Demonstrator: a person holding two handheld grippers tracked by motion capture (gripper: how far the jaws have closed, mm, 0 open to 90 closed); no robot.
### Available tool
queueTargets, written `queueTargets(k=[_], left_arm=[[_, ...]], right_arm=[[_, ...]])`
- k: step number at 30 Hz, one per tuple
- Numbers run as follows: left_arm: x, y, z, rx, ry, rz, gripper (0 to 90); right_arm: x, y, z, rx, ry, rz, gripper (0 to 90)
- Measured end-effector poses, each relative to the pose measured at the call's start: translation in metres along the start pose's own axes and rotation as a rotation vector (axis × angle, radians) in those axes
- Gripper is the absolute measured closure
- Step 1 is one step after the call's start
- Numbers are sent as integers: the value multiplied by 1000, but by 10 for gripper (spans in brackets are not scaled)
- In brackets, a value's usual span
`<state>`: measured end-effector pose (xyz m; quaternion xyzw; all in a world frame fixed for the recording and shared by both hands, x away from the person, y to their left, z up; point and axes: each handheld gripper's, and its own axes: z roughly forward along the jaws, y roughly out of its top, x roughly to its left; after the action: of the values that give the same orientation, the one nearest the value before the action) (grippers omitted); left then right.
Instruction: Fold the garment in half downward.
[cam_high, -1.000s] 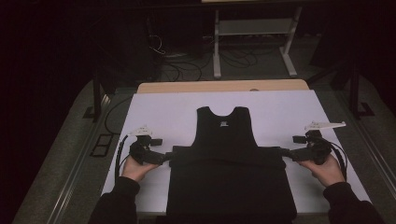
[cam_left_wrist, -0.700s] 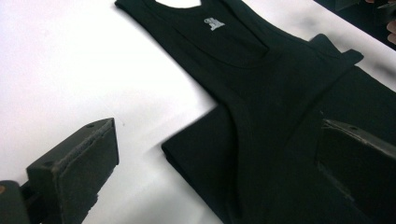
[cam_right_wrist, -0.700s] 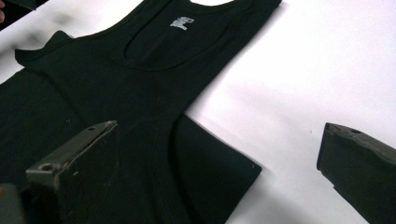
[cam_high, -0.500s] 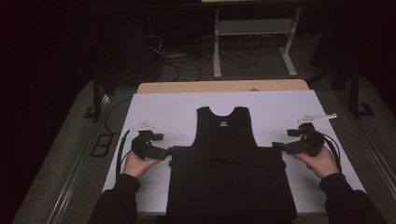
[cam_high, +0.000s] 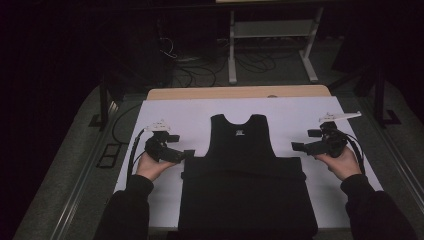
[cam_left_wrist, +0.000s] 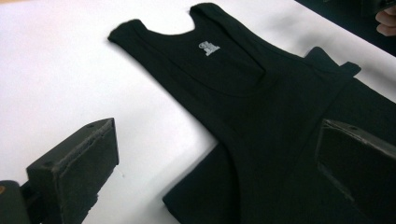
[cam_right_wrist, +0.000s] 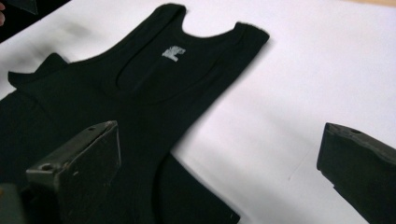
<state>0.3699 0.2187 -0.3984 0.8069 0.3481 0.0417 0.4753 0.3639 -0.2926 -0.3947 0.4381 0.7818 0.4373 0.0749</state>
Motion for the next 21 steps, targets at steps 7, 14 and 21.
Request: queueTargets(k=[7,14,21], left_arm=[[2,11,1,10,-2,15,0],[6,21,1,12,5,15,0],[10,29,2,19,-4,12,0]], right_arm=[[0,13,1,-1,-4,-21,0],[-2,22,1,7,-17,-35,0],[-6,30,3,10,-26,-29,0]])
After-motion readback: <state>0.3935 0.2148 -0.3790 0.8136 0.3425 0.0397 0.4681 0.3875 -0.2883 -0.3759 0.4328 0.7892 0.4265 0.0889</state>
